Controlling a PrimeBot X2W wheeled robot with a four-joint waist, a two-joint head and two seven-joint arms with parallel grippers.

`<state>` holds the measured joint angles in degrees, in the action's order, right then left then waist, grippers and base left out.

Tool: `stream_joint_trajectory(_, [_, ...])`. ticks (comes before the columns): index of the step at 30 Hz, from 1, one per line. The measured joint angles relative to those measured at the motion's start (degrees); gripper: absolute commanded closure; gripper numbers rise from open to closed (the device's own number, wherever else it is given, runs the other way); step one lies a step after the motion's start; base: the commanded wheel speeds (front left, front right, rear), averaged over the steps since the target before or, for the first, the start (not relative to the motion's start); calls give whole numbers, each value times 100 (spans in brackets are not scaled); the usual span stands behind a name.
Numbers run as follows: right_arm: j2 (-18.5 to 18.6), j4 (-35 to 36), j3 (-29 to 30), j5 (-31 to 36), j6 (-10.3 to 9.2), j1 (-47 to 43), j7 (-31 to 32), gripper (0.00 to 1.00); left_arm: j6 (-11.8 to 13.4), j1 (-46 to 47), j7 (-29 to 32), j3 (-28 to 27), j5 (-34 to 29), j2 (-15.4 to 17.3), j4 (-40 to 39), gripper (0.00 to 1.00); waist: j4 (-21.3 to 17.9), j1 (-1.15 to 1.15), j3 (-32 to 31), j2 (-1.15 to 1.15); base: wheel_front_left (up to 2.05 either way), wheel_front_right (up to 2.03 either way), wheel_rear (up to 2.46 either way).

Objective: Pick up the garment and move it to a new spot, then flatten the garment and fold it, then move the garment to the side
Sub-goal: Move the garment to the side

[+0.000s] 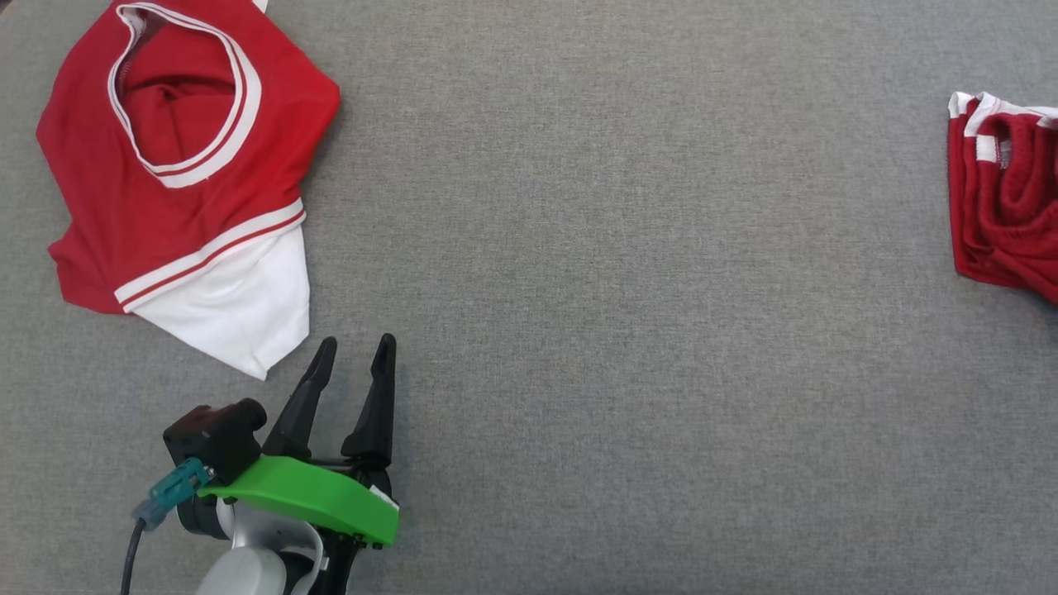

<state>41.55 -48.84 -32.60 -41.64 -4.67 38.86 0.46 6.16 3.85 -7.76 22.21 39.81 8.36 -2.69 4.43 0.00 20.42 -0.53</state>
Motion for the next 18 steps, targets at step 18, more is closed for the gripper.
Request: stream_joint_trajectory(18, [-470, 204, -133, 0, 380, 140, -616, 0, 47, 3, -45, -69, 19, -78, 205, 0, -459, 0, -339, 0, 0, 0, 0])
